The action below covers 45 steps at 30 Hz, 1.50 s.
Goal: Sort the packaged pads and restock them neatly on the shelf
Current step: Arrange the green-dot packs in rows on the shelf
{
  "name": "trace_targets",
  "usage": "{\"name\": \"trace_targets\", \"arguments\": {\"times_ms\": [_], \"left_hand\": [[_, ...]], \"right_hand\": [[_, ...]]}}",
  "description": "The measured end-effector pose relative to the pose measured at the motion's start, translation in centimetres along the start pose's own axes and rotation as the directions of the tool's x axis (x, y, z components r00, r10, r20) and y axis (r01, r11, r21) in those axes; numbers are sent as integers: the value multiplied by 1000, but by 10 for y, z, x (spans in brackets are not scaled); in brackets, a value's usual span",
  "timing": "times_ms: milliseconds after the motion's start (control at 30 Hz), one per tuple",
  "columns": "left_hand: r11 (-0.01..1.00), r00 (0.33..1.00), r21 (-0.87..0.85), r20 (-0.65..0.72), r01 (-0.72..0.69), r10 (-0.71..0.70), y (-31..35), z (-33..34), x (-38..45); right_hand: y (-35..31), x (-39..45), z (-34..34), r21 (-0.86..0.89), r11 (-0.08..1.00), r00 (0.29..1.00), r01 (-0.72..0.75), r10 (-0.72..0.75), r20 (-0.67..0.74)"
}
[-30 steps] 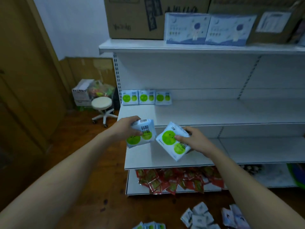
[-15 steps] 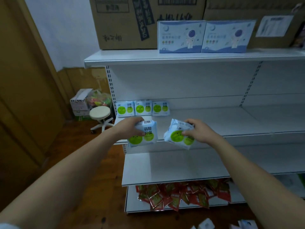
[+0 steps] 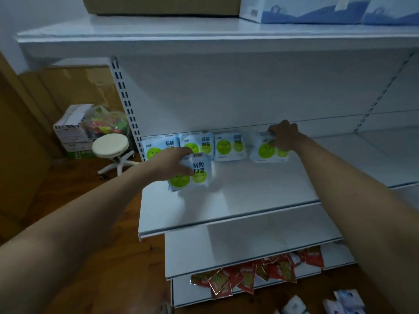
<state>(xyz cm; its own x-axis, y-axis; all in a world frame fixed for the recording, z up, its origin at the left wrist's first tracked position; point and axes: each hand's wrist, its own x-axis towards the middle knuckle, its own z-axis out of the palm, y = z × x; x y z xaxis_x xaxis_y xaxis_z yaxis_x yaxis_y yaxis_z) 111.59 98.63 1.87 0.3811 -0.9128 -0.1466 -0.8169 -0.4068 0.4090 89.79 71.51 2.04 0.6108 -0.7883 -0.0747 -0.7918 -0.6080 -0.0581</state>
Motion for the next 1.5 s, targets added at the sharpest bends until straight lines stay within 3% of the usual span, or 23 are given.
{"name": "trace_targets", "arguments": {"times_ms": [233, 333, 400, 467, 500, 533, 600, 667, 733, 900, 1067, 1133, 1200, 1300, 1367, 1500], "left_hand": [[997, 998, -74, 63, 20, -15, -47, -3, 48], [995, 996, -96, 93, -1, 10, -58, 4, 57], [994, 995, -113, 99, 3, 8, -61, 7, 58], [991, 995, -131, 95, 5, 7, -62, 8, 56], [990, 996, -143, 90, 8, 5, -63, 8, 54], [988, 996, -155, 86, 15, -2, -64, 7, 52], [983, 997, -183, 71, 32, -19, -66, 8, 47], [983, 999, -182, 33, 20, -14, -70, 10, 42], [991, 1000, -137, -32, -5, 1, -76, 12, 39], [994, 970, -102, -236, 28, -52, -98, 3, 44], [996, 937, -51, -338, 75, -88, -112, 8, 59], [996, 930, 76, -367, 57, -25, -111, 7, 63], [972, 938, 232, -341, 19, 63, -107, 7, 62], [942, 964, 336, -247, -9, 97, -102, 11, 62], [938, 975, 347, -208, -5, 82, -99, 15, 65], [945, 975, 328, -210, 4, 68, -94, 19, 68]], "right_hand": [[-16, 87, 35, -160, 984, 996, -75, 81, 28], [-22, 90, 55, 30, 992, 975, -121, 124, -182], [-30, 72, 62, 202, 966, 916, -160, 221, -333], [-52, 49, 68, 335, 942, 846, -27, 200, -495], [-68, 36, 70, 437, 895, 846, 92, 161, -508], [-88, 22, 70, 569, 801, 886, 183, 116, -448], [-128, -6, 74, 770, 614, 984, 175, -75, -163], [-162, -29, 85, 753, 637, 962, 161, -273, 25], [-188, -38, 96, 712, 667, 941, 221, -337, 24], [-225, -13, 104, 785, 593, 971, 178, -233, -44], [-235, 8, 100, 684, 690, 971, 238, -176, -160], [-212, 14, 88, 560, 769, 936, 308, -140, -323], [-175, 22, 75, 442, 854, 916, 276, -94, -389], [-122, 31, 65, 189, 967, 967, 169, -126, -221], [-105, 33, 68, 37, 982, 977, 187, -181, -112], [-105, 42, 89, -118, 975, 964, 187, -205, -171]]}}
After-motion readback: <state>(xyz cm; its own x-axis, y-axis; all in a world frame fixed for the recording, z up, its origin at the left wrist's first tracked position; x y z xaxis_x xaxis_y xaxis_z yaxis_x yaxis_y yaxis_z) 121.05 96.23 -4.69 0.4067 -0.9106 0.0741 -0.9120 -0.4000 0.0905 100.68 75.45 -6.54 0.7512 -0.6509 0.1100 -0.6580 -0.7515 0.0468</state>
